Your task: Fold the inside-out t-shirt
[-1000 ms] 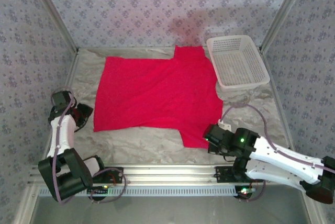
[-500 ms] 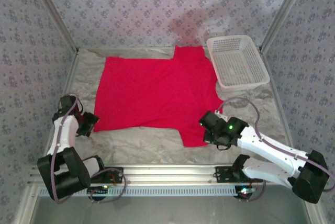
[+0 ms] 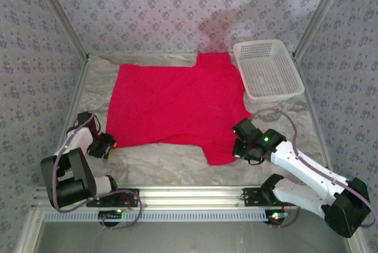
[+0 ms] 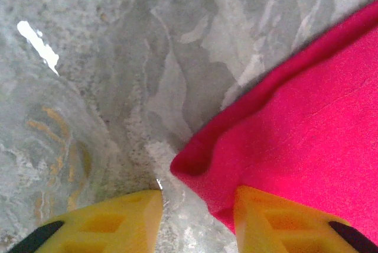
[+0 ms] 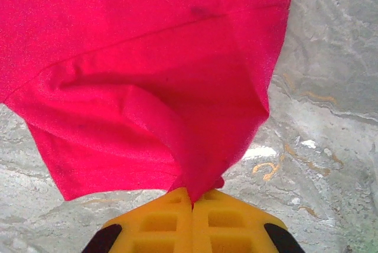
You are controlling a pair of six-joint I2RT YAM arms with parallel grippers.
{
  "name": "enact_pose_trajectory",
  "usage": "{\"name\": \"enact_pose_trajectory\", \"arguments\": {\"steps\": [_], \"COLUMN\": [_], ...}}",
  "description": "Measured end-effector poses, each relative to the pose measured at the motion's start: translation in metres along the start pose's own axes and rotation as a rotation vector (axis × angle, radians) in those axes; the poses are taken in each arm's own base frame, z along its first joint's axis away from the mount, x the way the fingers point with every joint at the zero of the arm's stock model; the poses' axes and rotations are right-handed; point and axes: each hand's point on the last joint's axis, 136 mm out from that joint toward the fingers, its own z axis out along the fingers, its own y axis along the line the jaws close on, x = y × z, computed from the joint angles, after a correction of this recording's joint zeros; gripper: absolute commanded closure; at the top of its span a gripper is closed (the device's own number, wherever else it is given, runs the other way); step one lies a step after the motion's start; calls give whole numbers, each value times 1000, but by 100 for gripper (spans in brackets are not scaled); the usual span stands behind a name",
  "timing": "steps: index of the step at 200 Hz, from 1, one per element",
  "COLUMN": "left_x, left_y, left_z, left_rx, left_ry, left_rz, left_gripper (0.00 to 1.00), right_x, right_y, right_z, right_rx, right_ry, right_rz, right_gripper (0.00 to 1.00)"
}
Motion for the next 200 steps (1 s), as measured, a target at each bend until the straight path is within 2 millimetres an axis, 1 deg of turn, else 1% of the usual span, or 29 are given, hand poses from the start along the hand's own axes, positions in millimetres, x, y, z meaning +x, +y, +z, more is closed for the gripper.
{"name": "enact_pose_trajectory", "arguments": {"steps": [7,26,34,52,75,97,129,148,173,187,200], "left_x": [-1,-2,-5,-18,-33,-39,-38,-35,-35,-35,-37], "left_y": [1,5,2,-7,-20,-26,-29,-29,-32,-36,-44], "left_z": [0,-1,-2,-7,-19,-35,-62,-74,-82,-84,-86], "left_rx": [-12,-53,-47,-30,-7,19,62,78,89,90,89], "left_ry": [2,12,2,-42,-100,-148,-209,-228,-232,-226,-221], "left_rz": [-2,10,16,44,72,98,125,137,149,156,171], "left_gripper": [74,92,100,100,100,100,100,100,100,100,100], "right_x": [0,0,0,0,1,3,7,9,8,3,-6], "right_y": [0,0,0,0,-3,-6,-12,-18,-18,-13,-7], "right_z": [0,0,-1,-5,-12,-22,-38,-46,-54,-57,-57], "right_rx": [-1,-1,-5,-13,-19,-27,-38,-36,-39,-35,-19], "right_ry": [1,0,-3,-11,-20,-34,-55,-64,-65,-65,-60], "right_rz": [-1,-2,-1,0,2,1,7,15,17,13,11], "right_gripper": [100,100,100,100,100,100,100,100,100,100,100]}}
